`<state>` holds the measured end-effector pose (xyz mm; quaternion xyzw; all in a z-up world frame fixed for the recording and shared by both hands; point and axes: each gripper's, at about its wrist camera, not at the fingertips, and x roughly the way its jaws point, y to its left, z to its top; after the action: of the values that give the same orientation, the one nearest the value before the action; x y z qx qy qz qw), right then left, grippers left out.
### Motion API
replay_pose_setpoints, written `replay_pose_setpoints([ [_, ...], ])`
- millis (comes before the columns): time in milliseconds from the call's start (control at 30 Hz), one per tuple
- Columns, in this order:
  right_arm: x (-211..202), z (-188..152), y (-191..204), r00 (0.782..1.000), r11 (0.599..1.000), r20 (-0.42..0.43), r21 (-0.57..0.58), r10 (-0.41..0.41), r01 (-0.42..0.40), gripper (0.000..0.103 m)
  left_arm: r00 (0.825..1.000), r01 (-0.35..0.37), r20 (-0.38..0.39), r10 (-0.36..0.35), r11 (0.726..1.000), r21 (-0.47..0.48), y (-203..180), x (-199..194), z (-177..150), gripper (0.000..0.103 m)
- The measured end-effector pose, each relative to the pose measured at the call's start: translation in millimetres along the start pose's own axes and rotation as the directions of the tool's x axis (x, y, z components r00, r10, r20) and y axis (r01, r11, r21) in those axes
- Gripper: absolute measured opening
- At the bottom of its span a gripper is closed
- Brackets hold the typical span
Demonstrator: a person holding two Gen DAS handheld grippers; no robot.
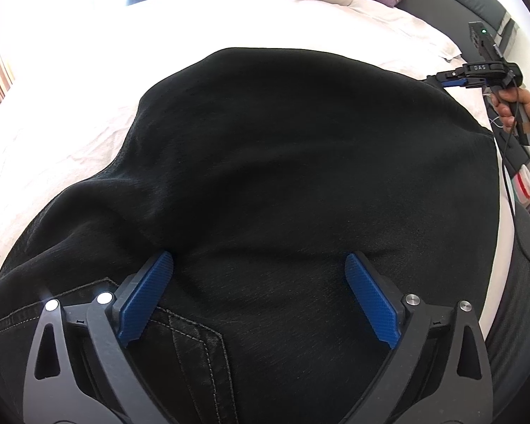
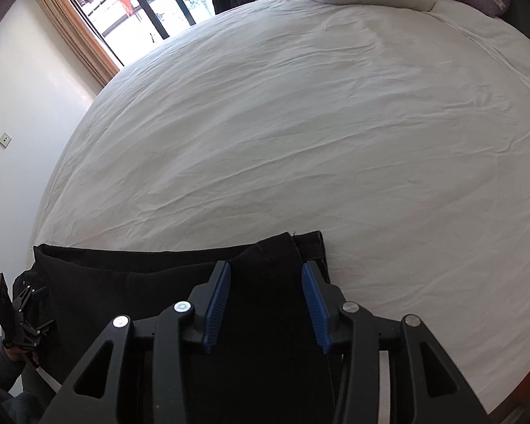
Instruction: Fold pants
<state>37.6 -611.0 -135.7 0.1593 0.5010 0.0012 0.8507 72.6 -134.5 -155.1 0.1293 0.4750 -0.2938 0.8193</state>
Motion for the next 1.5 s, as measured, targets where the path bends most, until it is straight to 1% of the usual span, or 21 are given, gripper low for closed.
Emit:
replay_pose_setpoints([
  [167,14,2,9,0.997,0.997,-0.06,-0.055,-0.052,0.049,0.044,1.0,0.0,0.0,0.0,1.0,0.0,-1,0,0,0.1],
  [200,16,2,10,0.996,0.997,-0.065,-0.062,-0.059,0.055,0.036,1.0,0.001,0.0,-0.001,1.0,0.0,-1,0,0,0.1],
  [233,17,3,11,0.995,0.995,-0.072,-0.067,-0.073,0.069,0.022,1.0,0.001,0.0,-0.001,1.0,0.0,-1,0,0,0.1],
  [267,18,2,11,0.993,0.994,-0.073,-0.069,-0.092,0.087,0.016,1.0,0.001,0.0,-0.001,1.0,0.0,-1,0,0,0.1],
  [333,16,2,12,0.993,0.993,-0.063,-0.07,-0.104,0.1,0.011,1.0,0.0,0.0,0.0,1.0,-0.001,-1,0,0,0.1],
  [433,15,-2,22,0.985,0.982,-0.034,-0.093,-0.17,0.167,0.007,1.0,0.0,0.0,0.0,1.0,-0.001,-1,0,0,0.1],
  [567,5,-6,29,0.964,0.963,0.039,-0.035,-0.264,0.266,0.006,1.0,-0.007,-0.002,0.007,1.0,0.001,-1,0,2,0.1],
  [667,-2,-7,23,0.948,0.951,0.082,0.055,-0.307,0.303,0.006,1.0,-0.015,-0.002,0.015,1.0,0.006,-6,0,6,0.1],
  [767,-3,-6,22,0.928,0.932,0.104,0.1,-0.358,0.349,0.005,1.0,-0.026,0.006,0.026,1.0,0.005,-9,0,7,0.1],
  [867,3,-3,16,0.919,0.917,0.104,0.172,-0.379,0.359,0.005,0.999,-0.041,0.016,0.041,0.999,0.0,-10,3,11,0.1],
  [1100,20,6,12,0.905,0.893,0.097,0.237,-0.414,0.383,0.005,0.998,-0.048,0.035,0.049,0.998,-0.031,-7,10,17,0.102],
  [1167,16,4,7,0.899,0.882,0.102,0.27,-0.426,0.387,0.009,0.998,-0.041,0.037,0.043,0.999,-0.034,-6,11,17,0.102],
  [1200,11,3,2,0.893,0.866,0.098,0.312,-0.439,0.391,0.03,0.998,-0.043,0.036,0.044,0.999,-0.033,-9,10,17,0.102],
  [1233,3,-1,-4,0.887,0.846,0.101,0.364,-0.451,0.389,0.048,0.998,-0.045,0.036,0.046,0.998,-0.033,-10,10,17,0.102],
  [1267,-9,-6,-8,0.868,0.814,0.1,0.415,-0.486,0.407,0.05,0.998,-0.046,0.037,0.047,0.998,-0.035,-9,11,16,0.102],
  [1300,-21,-11,-7,0.839,0.772,0.095,0.456,-0.537,0.443,0.05,0.998,-0.044,0.037,0.045,0.998,-0.038,-10,11,15,0.102],
  [1333,-34,-15,-2,0.833,0.767,0.118,0.477,-0.54,0.43,0.05,0.998,-0.044,0.037,0.045,0.998,-0.038,-9,11,15,0.102],
  [1367,-42,-16,7,0.858,0.803,0.159,0.465,-0.489,0.372,0.05,0.998,-0.047,0.035,0.048,0.998,-0.037,-10,12,16,0.103],
  [1400,-46,-16,24,0.894,0.859,0.196,0.418,-0.403,0.295,0.05,0.998,-0.049,0.035,0.05,0.998,-0.035,-11,13,16,0.103],
  [1433,-47,-16,45,0.921,0.907,0.211,0.342,-0.329,0.245,0.05,0.998,-0.05,0.035,0.051,0.998,-0.035,-11,13,17,0.103],
  [1500,-45,-22,84,0.951,0.961,0.207,0.202,-0.229,0.187,0.049,0.998,-0.046,0.036,0.047,0.998,-0.039,-10,13,17,0.103],
])
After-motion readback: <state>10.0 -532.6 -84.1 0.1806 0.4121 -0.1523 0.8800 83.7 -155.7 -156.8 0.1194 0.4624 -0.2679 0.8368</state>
